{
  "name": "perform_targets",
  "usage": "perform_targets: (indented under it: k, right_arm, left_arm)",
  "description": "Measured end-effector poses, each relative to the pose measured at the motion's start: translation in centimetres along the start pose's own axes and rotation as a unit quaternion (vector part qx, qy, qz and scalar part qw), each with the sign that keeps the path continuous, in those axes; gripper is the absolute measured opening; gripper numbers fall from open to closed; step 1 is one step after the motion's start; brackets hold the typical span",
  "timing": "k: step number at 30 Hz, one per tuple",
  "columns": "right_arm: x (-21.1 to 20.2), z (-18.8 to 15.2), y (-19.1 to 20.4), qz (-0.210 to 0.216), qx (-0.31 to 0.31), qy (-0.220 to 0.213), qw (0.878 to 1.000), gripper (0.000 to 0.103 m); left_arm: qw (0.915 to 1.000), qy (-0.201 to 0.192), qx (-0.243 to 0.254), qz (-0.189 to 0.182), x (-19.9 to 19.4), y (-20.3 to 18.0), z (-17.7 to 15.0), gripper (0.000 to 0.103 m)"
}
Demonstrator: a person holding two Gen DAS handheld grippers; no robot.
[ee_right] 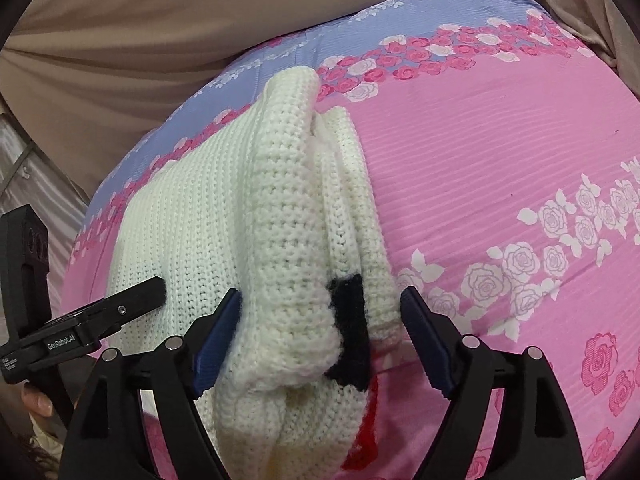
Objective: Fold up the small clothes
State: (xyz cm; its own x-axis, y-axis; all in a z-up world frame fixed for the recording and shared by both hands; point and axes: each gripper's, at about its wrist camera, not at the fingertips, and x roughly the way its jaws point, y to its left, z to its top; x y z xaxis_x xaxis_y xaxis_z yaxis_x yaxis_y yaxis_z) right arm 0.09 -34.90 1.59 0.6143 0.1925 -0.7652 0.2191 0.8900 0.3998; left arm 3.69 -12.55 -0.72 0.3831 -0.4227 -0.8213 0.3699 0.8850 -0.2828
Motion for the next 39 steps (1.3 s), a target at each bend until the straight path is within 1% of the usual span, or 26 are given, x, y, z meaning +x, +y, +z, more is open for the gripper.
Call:
perform_targets:
  k: [3,6,12,15,17,18,19,20,21,22,23,24,25,27,29,32,35,37,39]
  right_arm:
    - [0.8,0.5,-0.4,0.014,0.008,0.006,1.000,0.081]
    - [1.4,1.0,-0.8,0.028,0.015,0.012,0.999,0.082]
    - [2.0,1.6,-0.4,0.041,0.018,0.011,0.999,0.082]
    - [2.3,2.1,-0.4,0.051,0.014,0.011,0.999,0.077]
    - [2.4,2.4,-0.5,0.066,0.013,0.016,0.998,0.069]
    - [2.6,2.7,-0.7,0.076,0.016,0.019,0.997,0.064]
    - [2.5,2.8,-0.6,0.084,0.016,0.020,0.996,0.061]
    - [2.3,2.8,-0.5,0.087,0.014,0.018,0.996,0.054]
    - [2.1,2.9,-0.4,0.088,0.013,0.014,0.996,0.049]
    - [1.7,2.8,-0.2,0.088,0.012,0.011,0.996,0.047]
    - [1.2,2.7,0.0,0.084,0.011,0.004,0.996,0.044]
    - [0.8,2.7,0.4,0.082,0.009,-0.003,0.997,0.042]
    - [0.3,2.6,0.7,0.081,0.006,-0.010,0.997,0.041]
    - [-0.9,2.3,1.4,0.080,0.002,-0.027,0.996,0.039]
    - [-2.3,2.0,2.4,0.084,-0.009,-0.045,0.995,0.039]
    - [-4.6,1.8,4.4,0.080,-0.034,-0.078,0.993,0.039]
    - [-7.6,1.9,6.0,0.083,-0.054,-0.122,0.988,0.039]
    - [-10.0,2.0,7.1,0.094,-0.069,-0.157,0.981,0.039]
    - [-12.2,2.6,8.6,0.108,-0.088,-0.198,0.970,0.039]
  left_arm:
    - [0.9996,0.008,-0.015,-0.021,0.8,0.5,0.4,0.098]
    - [0.9990,0.014,-0.024,-0.034,1.4,0.8,0.7,0.098]
    - [0.9992,0.008,-0.019,-0.035,1.8,0.6,1.2,0.098]
    - [0.9989,0.012,-0.013,-0.044,1.7,0.7,1.2,0.098]
    - [0.9980,0.014,-0.012,-0.060,1.4,0.8,1.4,0.098]
    - [0.9978,0.013,-0.007,-0.065,1.2,0.6,1.4,0.095]
    - [0.9976,0.011,-0.002,-0.069,0.9,0.5,1.5,0.089]
    - [0.9974,0.008,0.008,-0.071,0.5,0.2,1.5,0.086]
    - [0.9973,0.005,0.017,-0.072,0.2,0.0,1.5,0.080]
    - [0.9969,0.000,0.028,-0.074,-0.4,-0.2,1.5,0.072]
    - [0.9967,-0.005,0.036,-0.073,-0.9,-0.4,1.6,0.067]
    - [0.9965,-0.009,0.037,-0.074,-1.2,-0.3,1.6,0.060]
    - [0.9961,-0.015,0.038,-0.079,-1.8,-0.2,1.7,0.053]
    - [0.9946,-0.026,0.040,-0.091,-2.9,-0.2,1.8,0.049]
    - [0.9923,-0.041,0.056,-0.103,-4.4,-0.5,1.9,0.047]
    - [0.9868,-0.077,0.082,-0.117,-7.5,-1.3,2.1,0.046]
    - [0.9780,-0.122,0.104,-0.133,-11.1,-1.7,2.4,0.046]
    - [0.9684,-0.163,0.123,-0.143,-14.2,-1.7,2.6,0.046]
    - [0.9597,-0.197,0.133,-0.149,-16.6,-1.5,2.9,0.046]
